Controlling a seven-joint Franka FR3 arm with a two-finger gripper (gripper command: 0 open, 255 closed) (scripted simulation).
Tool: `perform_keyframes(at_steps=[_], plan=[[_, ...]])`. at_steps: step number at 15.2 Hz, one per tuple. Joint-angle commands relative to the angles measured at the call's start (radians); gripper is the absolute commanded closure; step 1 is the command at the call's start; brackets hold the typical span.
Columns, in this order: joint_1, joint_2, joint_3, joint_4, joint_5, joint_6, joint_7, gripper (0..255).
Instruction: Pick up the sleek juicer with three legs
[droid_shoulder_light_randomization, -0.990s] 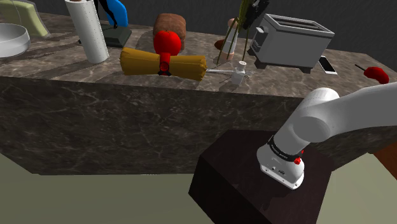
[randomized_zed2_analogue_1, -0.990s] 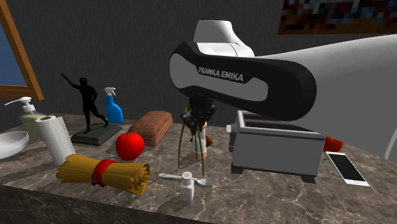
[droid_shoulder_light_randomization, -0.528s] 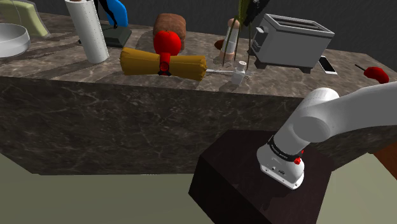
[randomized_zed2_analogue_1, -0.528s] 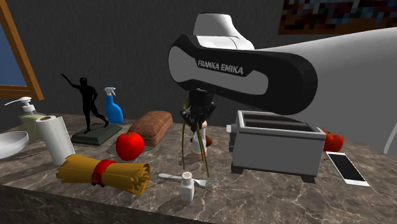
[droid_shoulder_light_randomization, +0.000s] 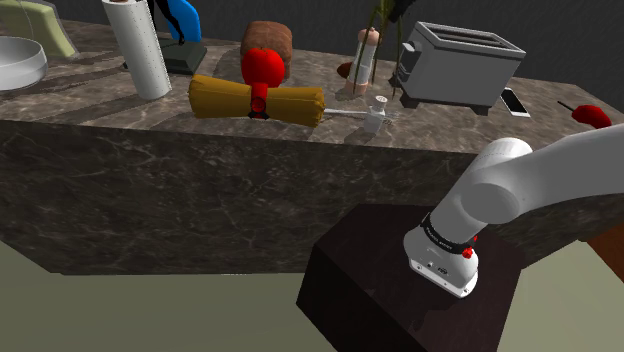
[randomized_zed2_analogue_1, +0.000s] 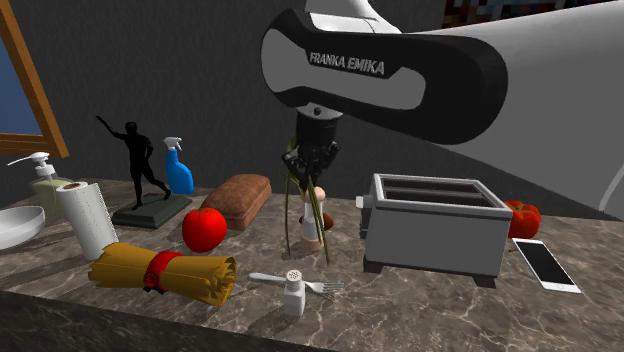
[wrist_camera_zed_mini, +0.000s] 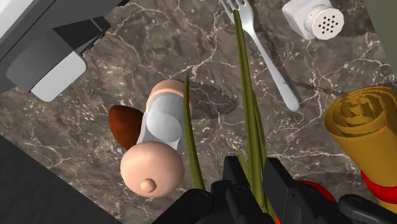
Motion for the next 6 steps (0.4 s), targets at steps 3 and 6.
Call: perform_keyframes(at_steps=[3, 6], plan=[[0.002, 0.021, 0.000, 0.070, 0.003, -0.049, -0.005, 255], [0.003, 0.028, 0.000, 0.091, 0.004, -0.063, -0.006, 255]])
